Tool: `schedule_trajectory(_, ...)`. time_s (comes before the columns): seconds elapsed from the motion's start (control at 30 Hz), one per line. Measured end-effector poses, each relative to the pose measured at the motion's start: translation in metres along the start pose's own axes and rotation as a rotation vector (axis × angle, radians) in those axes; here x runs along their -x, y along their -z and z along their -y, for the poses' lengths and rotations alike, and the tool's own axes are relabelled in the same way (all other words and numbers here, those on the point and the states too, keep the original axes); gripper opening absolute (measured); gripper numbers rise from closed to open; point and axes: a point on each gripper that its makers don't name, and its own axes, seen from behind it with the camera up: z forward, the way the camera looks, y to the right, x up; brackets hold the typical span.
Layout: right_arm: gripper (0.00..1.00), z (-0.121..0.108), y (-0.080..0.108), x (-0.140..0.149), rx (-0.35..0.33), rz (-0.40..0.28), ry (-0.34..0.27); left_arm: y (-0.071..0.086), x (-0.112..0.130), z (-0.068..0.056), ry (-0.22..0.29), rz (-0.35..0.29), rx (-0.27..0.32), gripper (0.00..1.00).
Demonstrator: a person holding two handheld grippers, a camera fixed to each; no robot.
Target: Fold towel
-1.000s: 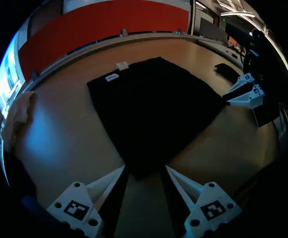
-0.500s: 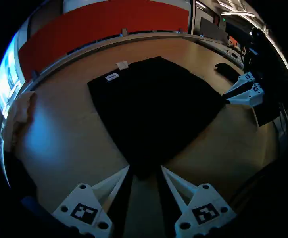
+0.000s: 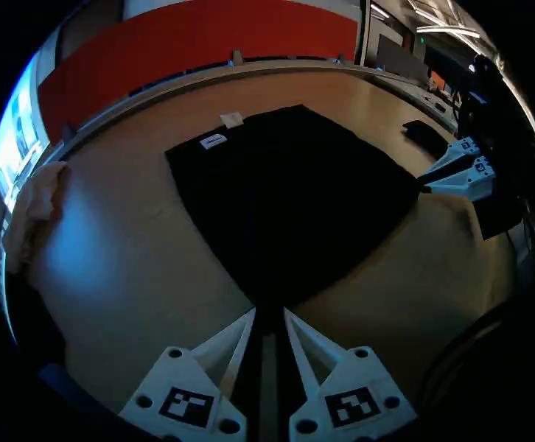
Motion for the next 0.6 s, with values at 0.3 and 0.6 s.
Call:
schedule_trajectory(0.3, 0.12, -0.001, 0.015, -0.011, 0.0, -0.024, 0.008, 0.012, -0.007, -0.006, 0.013, -0.014, -0.005, 0.1)
schedule_trajectory(0.6, 0.12, 0.002, 0.044, -0.036, 0.001, -0.073, 0.021, 0.037, -0.028, -0.005, 0.071, -0.038, -0.013, 0.1)
